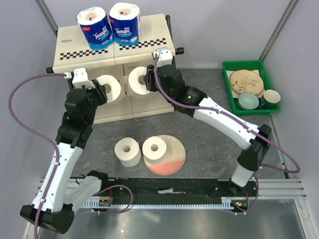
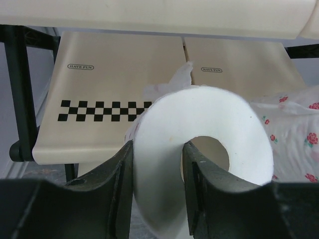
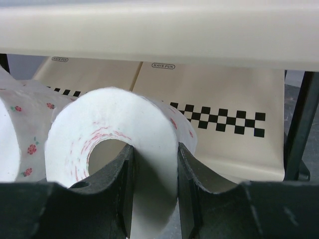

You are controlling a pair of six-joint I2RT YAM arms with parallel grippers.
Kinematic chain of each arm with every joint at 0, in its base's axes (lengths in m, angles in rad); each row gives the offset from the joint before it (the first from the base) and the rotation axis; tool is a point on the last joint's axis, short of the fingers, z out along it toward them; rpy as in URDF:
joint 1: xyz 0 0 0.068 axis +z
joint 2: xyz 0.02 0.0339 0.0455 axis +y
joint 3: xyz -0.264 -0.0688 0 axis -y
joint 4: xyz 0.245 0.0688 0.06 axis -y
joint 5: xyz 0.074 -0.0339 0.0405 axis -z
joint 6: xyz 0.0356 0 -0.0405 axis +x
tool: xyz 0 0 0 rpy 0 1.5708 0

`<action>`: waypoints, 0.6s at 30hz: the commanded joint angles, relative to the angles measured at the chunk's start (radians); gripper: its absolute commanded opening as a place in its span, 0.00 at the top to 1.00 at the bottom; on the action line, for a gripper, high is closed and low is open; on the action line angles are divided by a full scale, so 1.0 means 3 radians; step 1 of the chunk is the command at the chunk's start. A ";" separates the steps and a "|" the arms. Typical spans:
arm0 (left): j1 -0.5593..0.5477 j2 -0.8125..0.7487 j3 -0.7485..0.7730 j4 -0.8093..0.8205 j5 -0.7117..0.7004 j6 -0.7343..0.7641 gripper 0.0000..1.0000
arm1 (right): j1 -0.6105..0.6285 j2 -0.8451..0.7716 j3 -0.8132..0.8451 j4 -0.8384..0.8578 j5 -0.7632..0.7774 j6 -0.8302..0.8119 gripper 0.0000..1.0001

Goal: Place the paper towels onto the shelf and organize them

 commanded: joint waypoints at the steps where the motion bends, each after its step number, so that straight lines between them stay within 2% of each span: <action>1: 0.0171 0.0025 0.0223 0.0405 0.0293 -0.0188 0.70 | 0.0025 0.0114 0.0336 0.0266 0.0123 -0.0038 0.73; 18: 0.0432 0.0347 0.0341 0.0666 0.0559 -0.0285 0.70 | 0.0025 0.0574 0.0847 0.0281 0.0281 -0.0237 0.71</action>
